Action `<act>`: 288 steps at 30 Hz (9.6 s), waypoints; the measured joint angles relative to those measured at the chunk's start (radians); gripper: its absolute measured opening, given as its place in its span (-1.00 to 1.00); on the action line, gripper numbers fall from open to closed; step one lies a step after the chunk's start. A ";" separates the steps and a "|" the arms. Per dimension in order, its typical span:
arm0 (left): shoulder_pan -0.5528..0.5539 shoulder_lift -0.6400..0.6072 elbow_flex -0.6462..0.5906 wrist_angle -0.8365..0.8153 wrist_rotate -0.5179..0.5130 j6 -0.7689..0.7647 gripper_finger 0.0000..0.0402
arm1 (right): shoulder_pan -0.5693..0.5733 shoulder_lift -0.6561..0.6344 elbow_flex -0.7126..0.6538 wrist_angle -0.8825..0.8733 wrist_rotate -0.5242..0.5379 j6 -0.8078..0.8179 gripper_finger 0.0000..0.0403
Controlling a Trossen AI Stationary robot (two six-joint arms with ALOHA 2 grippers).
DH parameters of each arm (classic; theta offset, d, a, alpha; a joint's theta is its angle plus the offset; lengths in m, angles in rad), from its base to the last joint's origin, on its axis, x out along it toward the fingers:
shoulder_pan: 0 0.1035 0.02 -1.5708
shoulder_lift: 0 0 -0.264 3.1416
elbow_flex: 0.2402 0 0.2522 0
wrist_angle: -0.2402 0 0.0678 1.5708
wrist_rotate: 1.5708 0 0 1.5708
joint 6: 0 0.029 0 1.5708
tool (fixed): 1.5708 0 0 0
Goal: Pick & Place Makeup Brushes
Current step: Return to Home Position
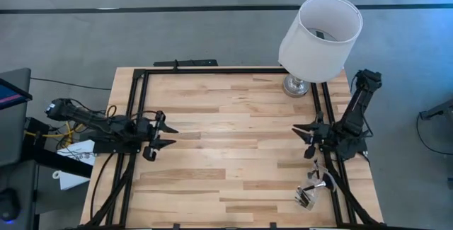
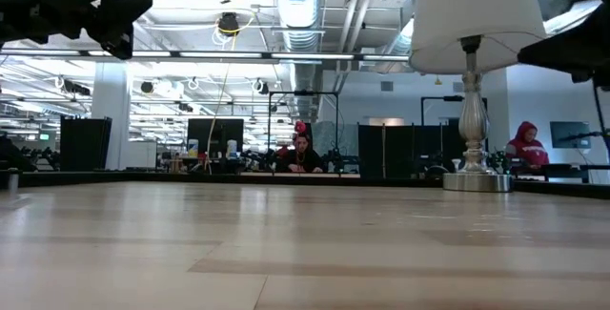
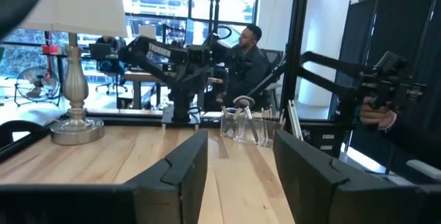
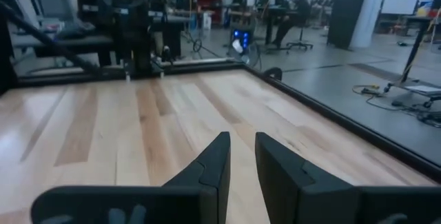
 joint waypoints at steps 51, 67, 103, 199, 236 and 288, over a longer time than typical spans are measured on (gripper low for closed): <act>-0.001 -0.127 0.001 0.003 -0.057 -0.062 -0.19 | -0.716 0.556 0.154 0.927 -0.959 -0.415 -0.87; 0.000 -0.109 0.001 -0.033 -0.019 -0.016 -0.19 | -0.981 0.669 -0.027 1.153 -1.204 -0.414 -0.99; -0.006 -0.314 0.037 -0.492 -0.078 -0.010 -0.98 | -0.796 -0.337 -0.113 0.264 -1.023 -0.417 -1.00; 0.341 -0.305 0.000 -0.387 0.235 -0.038 -0.95 | -0.799 -0.336 -0.113 0.264 -0.984 -0.420 -1.00; 0.341 -0.305 0.000 -0.376 0.235 -0.038 -0.95 | -0.799 -0.336 -0.113 0.264 -0.984 -0.420 -1.00; 0.341 -0.305 0.000 -0.368 0.235 -0.038 -0.95 | -0.799 -0.336 -0.113 0.265 -0.984 -0.420 -1.00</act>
